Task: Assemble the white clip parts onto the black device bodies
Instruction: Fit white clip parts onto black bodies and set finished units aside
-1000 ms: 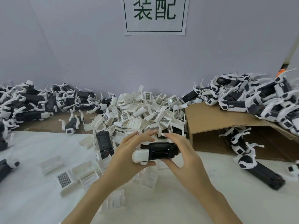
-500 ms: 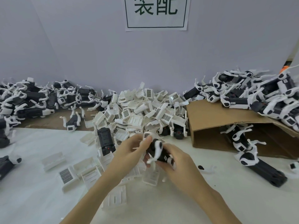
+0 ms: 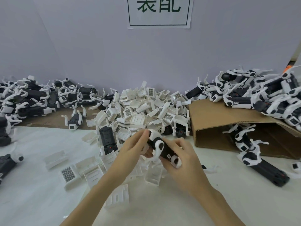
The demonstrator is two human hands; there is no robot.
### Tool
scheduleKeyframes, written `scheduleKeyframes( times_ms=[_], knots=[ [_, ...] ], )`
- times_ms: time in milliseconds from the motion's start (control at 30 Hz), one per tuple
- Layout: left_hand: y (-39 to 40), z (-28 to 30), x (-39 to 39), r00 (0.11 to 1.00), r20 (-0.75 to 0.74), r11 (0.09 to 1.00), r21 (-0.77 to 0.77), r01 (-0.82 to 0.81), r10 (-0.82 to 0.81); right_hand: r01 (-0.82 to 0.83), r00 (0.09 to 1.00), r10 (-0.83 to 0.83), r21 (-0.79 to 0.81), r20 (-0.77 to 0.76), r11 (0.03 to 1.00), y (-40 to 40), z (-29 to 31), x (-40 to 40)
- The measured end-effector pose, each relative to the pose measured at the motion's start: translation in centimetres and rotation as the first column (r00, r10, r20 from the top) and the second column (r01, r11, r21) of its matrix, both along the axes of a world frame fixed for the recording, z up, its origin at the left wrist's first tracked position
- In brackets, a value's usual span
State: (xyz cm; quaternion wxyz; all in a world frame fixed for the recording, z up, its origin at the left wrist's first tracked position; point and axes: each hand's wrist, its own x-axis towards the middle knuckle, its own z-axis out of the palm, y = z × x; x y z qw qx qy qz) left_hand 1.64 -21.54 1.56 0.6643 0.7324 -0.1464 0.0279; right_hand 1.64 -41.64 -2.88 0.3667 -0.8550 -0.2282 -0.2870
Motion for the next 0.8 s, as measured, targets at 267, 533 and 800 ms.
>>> scheduleKeyframes(
  times_ms=[267, 533, 800],
  knots=[
    [-1.5, -0.8, -0.6, 0.996, 0.057, 0.991, 0.107, -0.078, 0.072, 0.103, 0.988, -0.092, -0.087, 0.123, 0.991, 0.4, -0.1, -0.1],
    [-0.4, -0.7, 0.5, 0.938, 0.03, 0.938, -0.043, -0.343, 0.345, 0.055, 0.998, -0.058, 0.097, 0.033, 0.994, 2.5, -0.1, -1.2],
    [2.3, -0.6, 2.3, 0.817, -0.048, 0.802, -0.167, -0.573, 0.574, -0.118, 0.934, 0.275, 0.533, -0.227, 0.838, 1.8, 0.5, -1.2]
  ],
)
